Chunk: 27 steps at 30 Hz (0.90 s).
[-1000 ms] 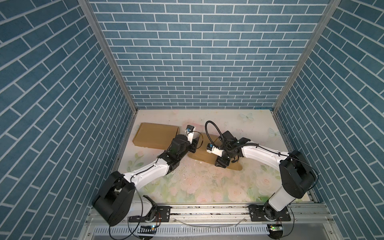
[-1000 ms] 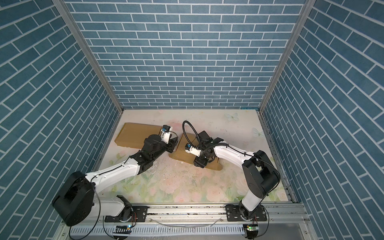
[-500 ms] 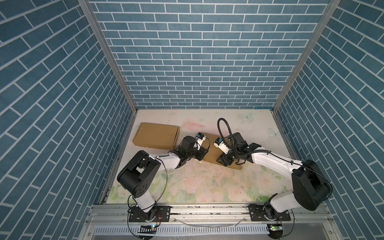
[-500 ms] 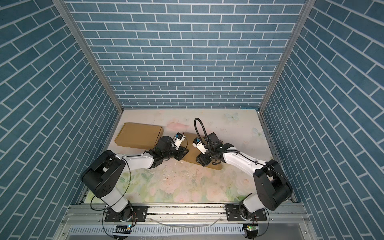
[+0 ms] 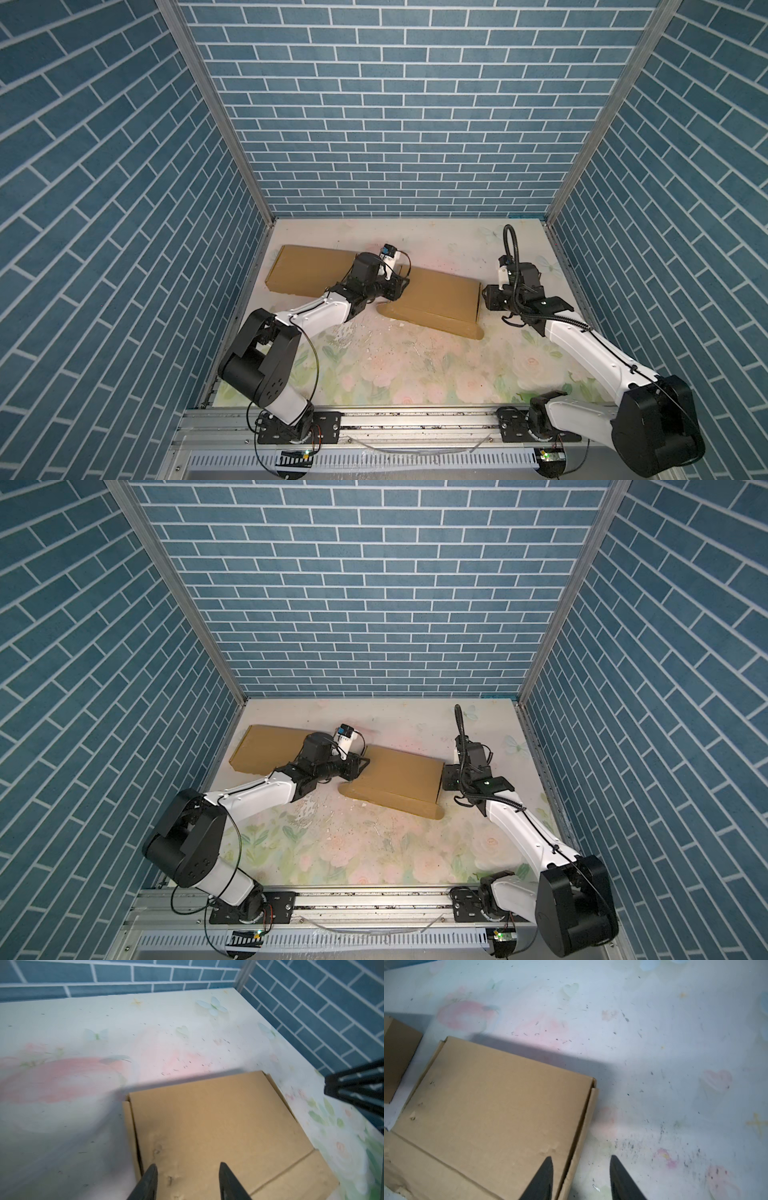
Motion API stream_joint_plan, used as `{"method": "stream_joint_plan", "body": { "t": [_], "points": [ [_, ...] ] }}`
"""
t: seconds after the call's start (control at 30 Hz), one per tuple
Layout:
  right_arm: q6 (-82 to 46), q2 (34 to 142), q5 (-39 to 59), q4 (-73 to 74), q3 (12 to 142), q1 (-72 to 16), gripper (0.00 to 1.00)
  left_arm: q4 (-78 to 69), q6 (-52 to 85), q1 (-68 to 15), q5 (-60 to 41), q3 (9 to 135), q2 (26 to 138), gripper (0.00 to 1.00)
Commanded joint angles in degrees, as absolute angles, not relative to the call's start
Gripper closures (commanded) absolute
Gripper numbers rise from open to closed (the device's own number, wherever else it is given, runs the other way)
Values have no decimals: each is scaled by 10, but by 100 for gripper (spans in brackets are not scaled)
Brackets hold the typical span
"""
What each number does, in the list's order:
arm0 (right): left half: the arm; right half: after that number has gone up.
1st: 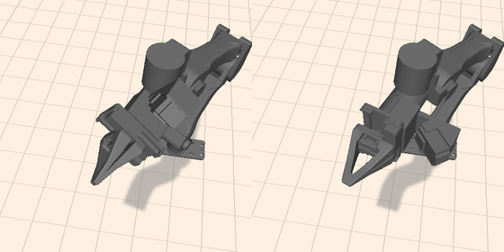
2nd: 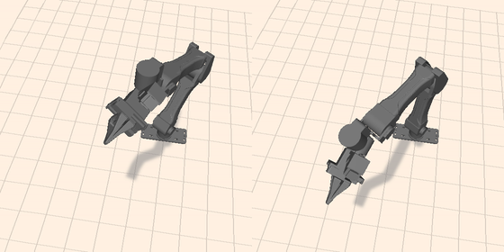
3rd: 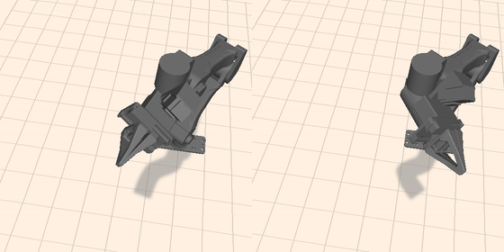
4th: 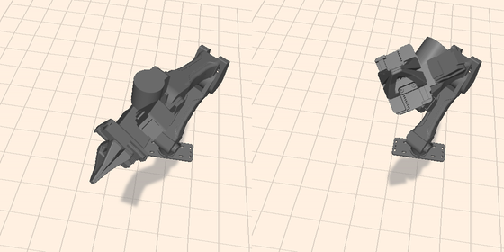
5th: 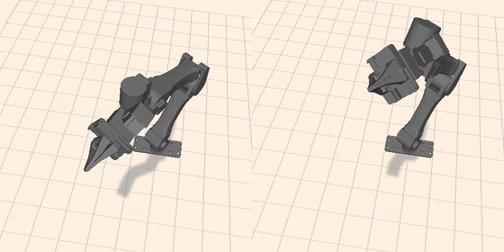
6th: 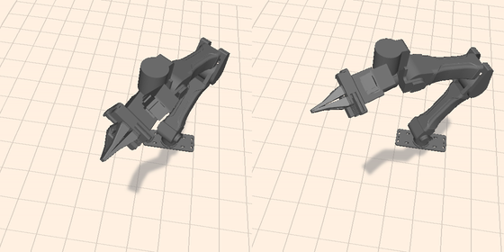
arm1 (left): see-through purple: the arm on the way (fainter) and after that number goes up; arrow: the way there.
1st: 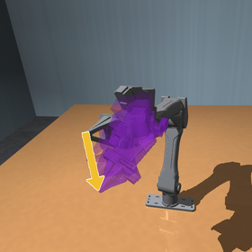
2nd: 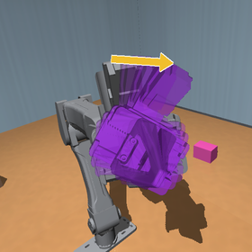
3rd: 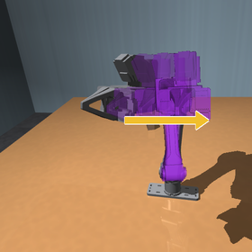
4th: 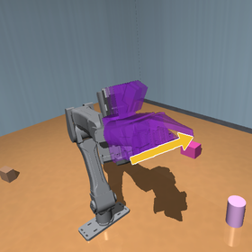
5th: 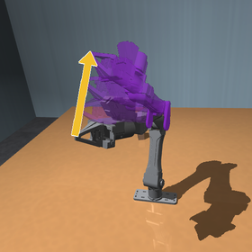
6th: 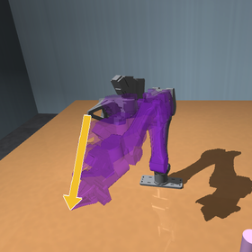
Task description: Fold the paper box
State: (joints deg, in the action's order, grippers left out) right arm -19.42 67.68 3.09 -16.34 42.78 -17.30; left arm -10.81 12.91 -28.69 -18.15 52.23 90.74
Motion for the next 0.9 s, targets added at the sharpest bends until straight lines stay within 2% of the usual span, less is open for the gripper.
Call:
{"method": "stream_joint_plan", "body": {
  "t": [0.0, 0.13, 0.23, 0.43, 0.57, 0.73, 0.87],
  "points": [
    [-268, 666, 127, -163, 400, -128, 50, -42, 154, -264, -186, 545, 925, 44],
    [-319, 674, 250, -109, 360, -66, 32, -6, 155, -257, -194, 580, 968, 32],
    [-343, 692, 308, -66, 338, -45, 22, 2, 171, -250, -225, 603, 1009, 30],
    [-356, 730, 352, -37, 324, -41, 16, -12, 204, -239, -268, 618, 1064, 30],
    [-355, 753, 374, -23, 316, -36, 13, -60, 239, -219, -306, 599, 1080, 38],
    [-358, 781, 397, -15, 313, -34, 1, -81, 268, -192, -334, 577, 1103, 55],
    [-376, 792, 411, 5, 309, -34, 1, -52, 261, -183, -335, 573, 1114, 68]
  ]
}}
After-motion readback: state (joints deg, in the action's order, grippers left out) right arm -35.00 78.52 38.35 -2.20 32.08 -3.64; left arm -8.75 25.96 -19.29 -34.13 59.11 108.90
